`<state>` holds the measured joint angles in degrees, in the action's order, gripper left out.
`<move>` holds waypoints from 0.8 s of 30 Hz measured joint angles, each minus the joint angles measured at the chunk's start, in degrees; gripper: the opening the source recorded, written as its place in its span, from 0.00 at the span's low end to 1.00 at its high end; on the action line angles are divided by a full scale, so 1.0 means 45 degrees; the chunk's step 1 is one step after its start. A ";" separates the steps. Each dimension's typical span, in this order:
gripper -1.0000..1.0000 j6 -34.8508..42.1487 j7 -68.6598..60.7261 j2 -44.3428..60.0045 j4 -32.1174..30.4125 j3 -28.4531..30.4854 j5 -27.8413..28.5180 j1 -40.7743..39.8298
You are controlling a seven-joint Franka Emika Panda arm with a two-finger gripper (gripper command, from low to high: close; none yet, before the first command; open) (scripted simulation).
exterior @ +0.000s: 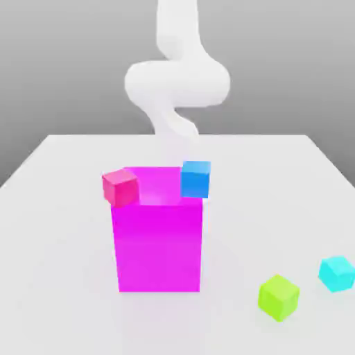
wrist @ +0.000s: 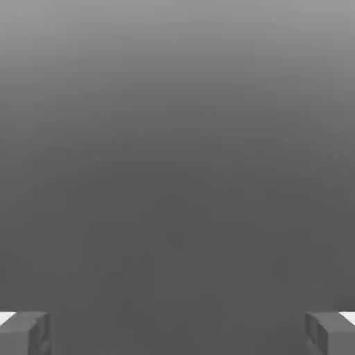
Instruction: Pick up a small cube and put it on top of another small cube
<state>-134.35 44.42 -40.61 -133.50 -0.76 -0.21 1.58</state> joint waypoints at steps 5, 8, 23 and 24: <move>0.50 -0.1173 -0.0630 0.2381 -0.0783 -0.0406 -0.0076 0.0696; 0.50 -0.1855 -0.0981 0.3764 -0.1238 -0.0694 -0.0099 0.1069; 0.50 -0.5272 -0.1916 1.0720 -0.3469 -0.1949 0.0898 0.3024; 0.50 -0.5579 -0.1827 1.1185 -0.3483 -0.1885 0.1083 0.3117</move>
<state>-159.46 36.20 9.73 -149.17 -9.24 4.66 15.61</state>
